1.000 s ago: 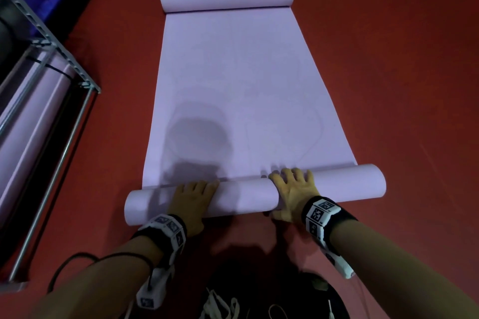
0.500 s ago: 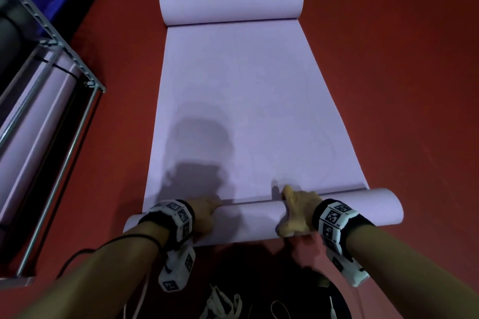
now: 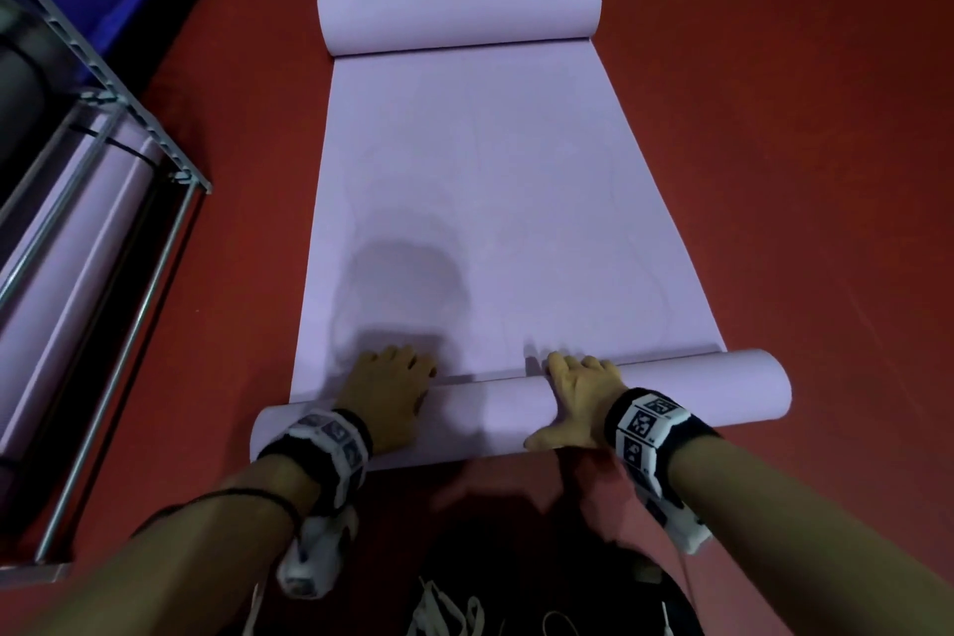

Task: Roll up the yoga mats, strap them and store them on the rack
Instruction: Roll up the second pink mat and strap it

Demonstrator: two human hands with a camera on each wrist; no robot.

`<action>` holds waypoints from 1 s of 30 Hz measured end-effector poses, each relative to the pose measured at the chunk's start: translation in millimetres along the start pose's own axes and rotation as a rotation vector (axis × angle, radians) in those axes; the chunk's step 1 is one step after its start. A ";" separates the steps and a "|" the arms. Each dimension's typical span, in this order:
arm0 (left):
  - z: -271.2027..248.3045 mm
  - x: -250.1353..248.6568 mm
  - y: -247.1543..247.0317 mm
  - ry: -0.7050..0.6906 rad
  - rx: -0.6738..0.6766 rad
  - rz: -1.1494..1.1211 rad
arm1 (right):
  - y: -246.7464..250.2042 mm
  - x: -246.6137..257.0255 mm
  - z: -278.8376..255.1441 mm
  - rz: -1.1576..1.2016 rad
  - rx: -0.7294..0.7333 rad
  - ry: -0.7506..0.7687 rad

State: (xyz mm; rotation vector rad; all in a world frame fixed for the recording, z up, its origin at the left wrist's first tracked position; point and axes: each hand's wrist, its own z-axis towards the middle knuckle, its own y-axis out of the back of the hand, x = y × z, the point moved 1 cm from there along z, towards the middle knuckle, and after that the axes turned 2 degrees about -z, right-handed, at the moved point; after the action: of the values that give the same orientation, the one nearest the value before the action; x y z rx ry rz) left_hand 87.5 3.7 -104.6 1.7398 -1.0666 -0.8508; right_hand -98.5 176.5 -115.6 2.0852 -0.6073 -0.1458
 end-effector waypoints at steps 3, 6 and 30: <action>-16.1 1.3 -15.9 -0.123 -0.064 0.093 | 4.0 -3.4 7.9 -0.001 0.000 0.028; -24.2 1.0 -30.1 -0.071 0.022 0.111 | 9.3 -5.8 8.2 -0.119 0.007 0.021; 17.9 11.3 -16.0 0.147 0.559 -0.336 | -0.1 11.2 -7.8 -0.250 0.146 -0.057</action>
State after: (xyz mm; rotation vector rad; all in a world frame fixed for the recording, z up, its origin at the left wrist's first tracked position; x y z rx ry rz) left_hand 81.1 -9.0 -127.0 2.4623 -0.9844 -0.6403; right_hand -86.2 177.1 -109.9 2.3010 -0.3989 -0.3123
